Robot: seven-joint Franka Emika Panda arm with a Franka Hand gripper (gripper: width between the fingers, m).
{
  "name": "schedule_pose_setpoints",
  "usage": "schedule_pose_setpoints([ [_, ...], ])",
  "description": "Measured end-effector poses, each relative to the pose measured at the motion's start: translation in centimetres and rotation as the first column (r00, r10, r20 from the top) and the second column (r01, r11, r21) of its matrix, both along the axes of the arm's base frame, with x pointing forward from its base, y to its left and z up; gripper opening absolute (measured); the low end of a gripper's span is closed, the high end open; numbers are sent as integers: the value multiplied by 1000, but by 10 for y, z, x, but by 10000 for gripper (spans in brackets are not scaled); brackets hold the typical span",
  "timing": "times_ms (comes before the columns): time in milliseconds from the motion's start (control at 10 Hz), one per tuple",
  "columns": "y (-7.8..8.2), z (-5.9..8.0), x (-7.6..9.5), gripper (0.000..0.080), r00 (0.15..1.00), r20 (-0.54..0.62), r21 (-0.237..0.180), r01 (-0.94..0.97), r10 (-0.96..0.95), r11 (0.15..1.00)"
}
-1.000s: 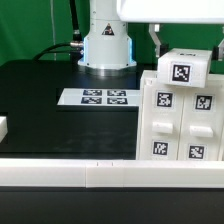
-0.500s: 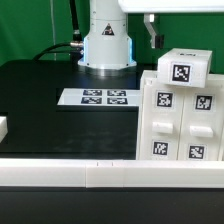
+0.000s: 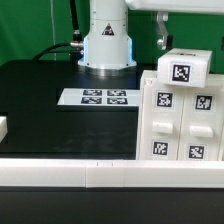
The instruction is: Assemble cabinet
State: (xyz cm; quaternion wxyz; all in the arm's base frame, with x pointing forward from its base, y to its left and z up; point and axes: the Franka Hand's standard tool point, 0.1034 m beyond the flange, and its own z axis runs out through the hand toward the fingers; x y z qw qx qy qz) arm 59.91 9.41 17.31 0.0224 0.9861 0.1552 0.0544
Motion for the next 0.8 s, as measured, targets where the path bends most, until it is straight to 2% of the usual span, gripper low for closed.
schedule_pose_setpoints([
  [300, -1, -2, 0, 797, 945, -18, -36, -327, 327, 944],
  [400, -3, -2, -1, 797, 829, -47, -55, -558, 557, 828],
  [500, -3, -2, -5, 797, 707, -93, -48, -707, 701, 706],
  [700, -4, -2, -4, 797, 482, -138, -54, -876, 865, 479],
  [800, -5, -2, -4, 797, 468, -141, -53, -883, 872, 465],
])
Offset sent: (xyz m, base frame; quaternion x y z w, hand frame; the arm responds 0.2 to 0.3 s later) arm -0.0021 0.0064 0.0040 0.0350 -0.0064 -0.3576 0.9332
